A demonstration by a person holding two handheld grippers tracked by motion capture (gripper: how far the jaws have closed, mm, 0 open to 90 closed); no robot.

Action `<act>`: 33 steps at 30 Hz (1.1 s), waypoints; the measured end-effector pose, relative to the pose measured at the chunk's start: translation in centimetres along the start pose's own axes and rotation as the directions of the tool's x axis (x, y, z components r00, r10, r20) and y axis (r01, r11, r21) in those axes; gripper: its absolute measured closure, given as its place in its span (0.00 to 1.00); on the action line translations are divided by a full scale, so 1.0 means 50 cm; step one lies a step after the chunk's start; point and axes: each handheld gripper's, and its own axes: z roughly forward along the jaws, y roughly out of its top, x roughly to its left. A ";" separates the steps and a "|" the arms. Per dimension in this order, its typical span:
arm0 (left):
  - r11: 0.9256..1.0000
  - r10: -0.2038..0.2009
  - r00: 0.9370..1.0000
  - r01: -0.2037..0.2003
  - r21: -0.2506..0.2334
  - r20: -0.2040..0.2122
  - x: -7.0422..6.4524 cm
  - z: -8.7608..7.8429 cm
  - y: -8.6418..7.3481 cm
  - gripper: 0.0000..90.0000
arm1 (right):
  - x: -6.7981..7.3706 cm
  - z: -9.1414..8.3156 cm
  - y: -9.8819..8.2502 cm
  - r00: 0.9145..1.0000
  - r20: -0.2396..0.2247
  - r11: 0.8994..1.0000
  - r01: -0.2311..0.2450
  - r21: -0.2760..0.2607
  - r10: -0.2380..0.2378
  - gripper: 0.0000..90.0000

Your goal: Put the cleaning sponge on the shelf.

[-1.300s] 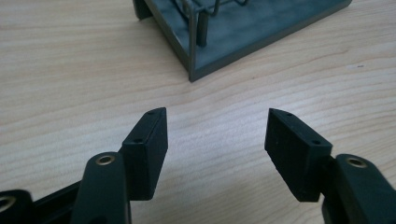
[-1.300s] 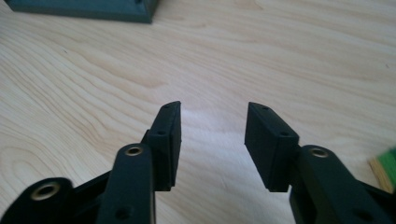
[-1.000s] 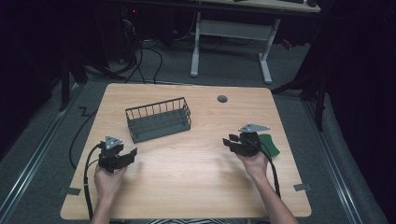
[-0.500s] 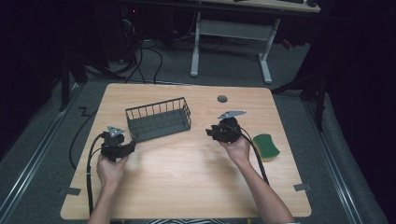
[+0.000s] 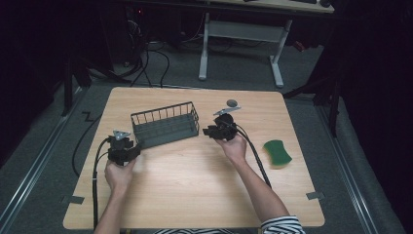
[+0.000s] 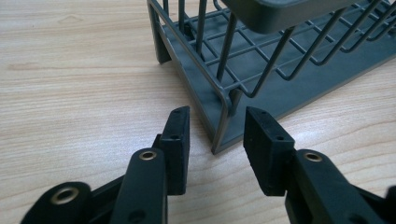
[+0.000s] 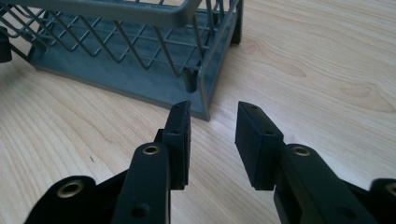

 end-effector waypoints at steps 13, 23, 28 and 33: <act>1.000 -0.009 1.000 0.009 -0.015 0.013 0.007 0.005 0.000 0.81 | 0.028 0.070 0.023 0.999 0.033 1.000 0.025 0.015 -0.026 0.88; 1.000 0.001 1.000 0.000 -0.014 0.019 0.004 0.014 -0.001 0.94 | 0.034 0.076 0.024 0.996 0.066 0.998 0.050 0.037 -0.053 0.96; 1.000 0.018 1.000 -0.018 -0.011 0.020 0.000 0.012 -0.002 0.95 | 0.035 0.072 0.023 0.996 0.068 0.997 0.059 0.043 -0.062 0.96; 1.000 0.030 0.999 -0.029 -0.008 0.040 -0.005 0.006 -0.002 0.96 | 0.038 0.060 0.015 0.994 0.090 0.998 0.065 0.023 -0.067 0.96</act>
